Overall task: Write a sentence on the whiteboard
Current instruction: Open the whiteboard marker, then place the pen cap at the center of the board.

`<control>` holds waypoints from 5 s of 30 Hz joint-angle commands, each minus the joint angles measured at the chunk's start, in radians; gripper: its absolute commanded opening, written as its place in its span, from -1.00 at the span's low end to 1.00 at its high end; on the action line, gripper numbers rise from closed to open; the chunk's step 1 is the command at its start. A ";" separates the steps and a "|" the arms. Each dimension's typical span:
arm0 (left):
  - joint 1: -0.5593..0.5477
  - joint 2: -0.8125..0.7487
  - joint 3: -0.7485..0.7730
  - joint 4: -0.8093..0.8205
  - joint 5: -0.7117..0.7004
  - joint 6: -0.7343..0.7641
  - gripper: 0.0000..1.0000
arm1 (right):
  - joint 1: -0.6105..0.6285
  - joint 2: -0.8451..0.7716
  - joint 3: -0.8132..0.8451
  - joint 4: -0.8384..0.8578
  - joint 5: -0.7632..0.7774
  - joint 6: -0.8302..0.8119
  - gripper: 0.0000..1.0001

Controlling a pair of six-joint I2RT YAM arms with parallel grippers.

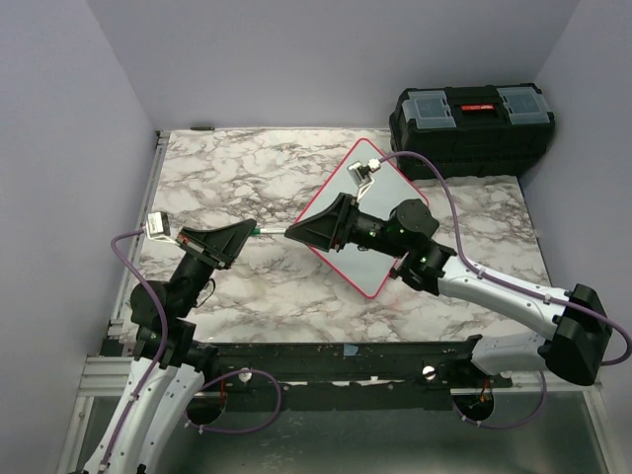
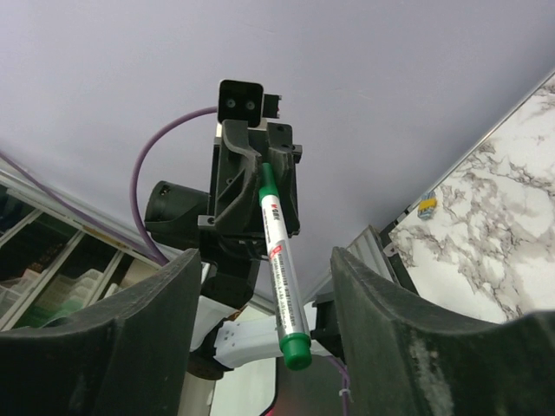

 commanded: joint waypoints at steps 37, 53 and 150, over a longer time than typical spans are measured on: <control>-0.032 0.027 -0.085 0.175 -0.118 0.037 -1.00 | -0.010 0.216 0.114 0.180 -0.058 0.137 -0.40; -0.043 0.033 -0.086 0.144 -0.113 0.055 -1.00 | -0.010 0.240 0.122 0.166 -0.081 0.137 -0.48; -0.047 -0.026 0.023 -0.532 -0.396 0.305 -1.00 | -0.019 -0.271 -0.131 -0.388 0.331 -0.077 -0.99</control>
